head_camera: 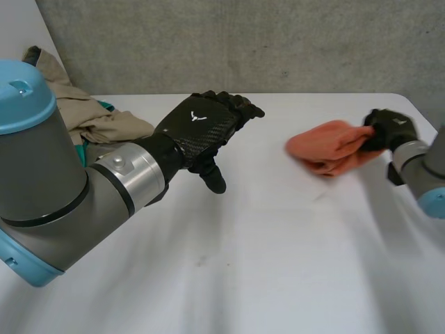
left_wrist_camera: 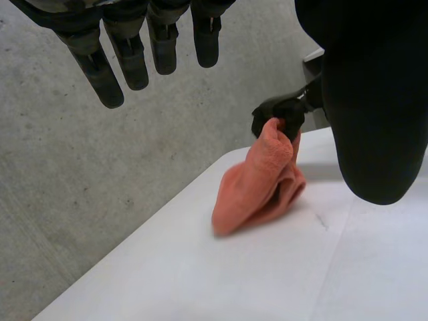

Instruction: Fold the laundry.

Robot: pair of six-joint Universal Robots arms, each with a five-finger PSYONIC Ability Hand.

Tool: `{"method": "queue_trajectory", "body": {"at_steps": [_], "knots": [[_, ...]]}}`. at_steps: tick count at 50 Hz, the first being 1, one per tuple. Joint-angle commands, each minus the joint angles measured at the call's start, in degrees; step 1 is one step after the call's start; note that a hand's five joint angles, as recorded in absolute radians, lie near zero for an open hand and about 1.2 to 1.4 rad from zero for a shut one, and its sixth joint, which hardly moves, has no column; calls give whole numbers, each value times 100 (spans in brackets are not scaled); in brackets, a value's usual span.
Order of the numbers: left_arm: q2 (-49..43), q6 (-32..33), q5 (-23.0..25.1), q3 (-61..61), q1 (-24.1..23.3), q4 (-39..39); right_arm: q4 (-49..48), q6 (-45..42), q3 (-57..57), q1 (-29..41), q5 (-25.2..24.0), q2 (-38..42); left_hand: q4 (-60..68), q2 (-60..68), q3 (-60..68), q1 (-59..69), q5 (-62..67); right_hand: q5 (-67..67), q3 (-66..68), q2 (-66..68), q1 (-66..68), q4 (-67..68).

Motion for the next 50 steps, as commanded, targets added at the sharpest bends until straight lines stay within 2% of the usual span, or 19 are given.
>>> {"method": "queue_trajectory", "body": {"at_steps": [1,5,11,24,25,26,27,32,36,40,44,50], "knots": [[-50,-6,0,26,-44,11,68,-603,-1440,-569,389,934,139,136,98,207,44,1736,1525,1289,2634,1203],[-94,-6,-9,44,-71,11,463,-743,-2573,-763,434,1601,156,153,115,224,61,1736,1525,1289,2634,1203],[-121,-6,-9,-9,-71,11,1562,-1103,-4622,-1167,495,2674,156,153,115,224,61,1736,1525,1289,2634,1203],[-129,-6,-9,-9,-150,11,1572,-1376,-4791,-1413,407,2728,156,153,115,224,61,1736,1525,1289,2634,1203],[-129,-6,-9,-9,-158,11,1572,-1411,-4773,-1413,407,2728,156,153,115,224,61,876,665,429,1774,343],[-138,-6,-9,-9,-167,11,1624,-1507,-4773,-1405,399,2728,156,153,115,224,61,-4561,-4772,-5009,-3664,-5095],[-138,-6,-9,-17,-176,11,1650,-1569,-4756,-1405,399,2737,156,153,115,224,61,-5264,-5475,-5711,-4366,-5797],[-138,-6,-9,-17,-176,-6,1967,-2105,-4510,-1352,442,2719,156,153,115,224,61,-5264,-5475,-5711,-4366,-5797],[-129,-6,-9,-17,-167,-7,2160,-2457,-4141,-1369,495,2509,156,153,115,224,61,-5264,-5475,-5711,-4366,-5797],[-121,3,-18,-26,-176,-7,2117,-2808,-3369,-1492,723,1833,156,153,115,224,61,-5264,-5475,-5711,-4366,-5797],[-68,3,-18,-26,-167,-7,1748,-3353,-2472,-1668,891,928,156,153,115,224,61,-5264,-5475,-5711,-4366,-5797],[-15,3,-26,-26,-158,-7,615,-4714,-1250,-1651,908,-479,123,120,81,190,27,-5264,-5475,-5711,-4366,-5797]]}}
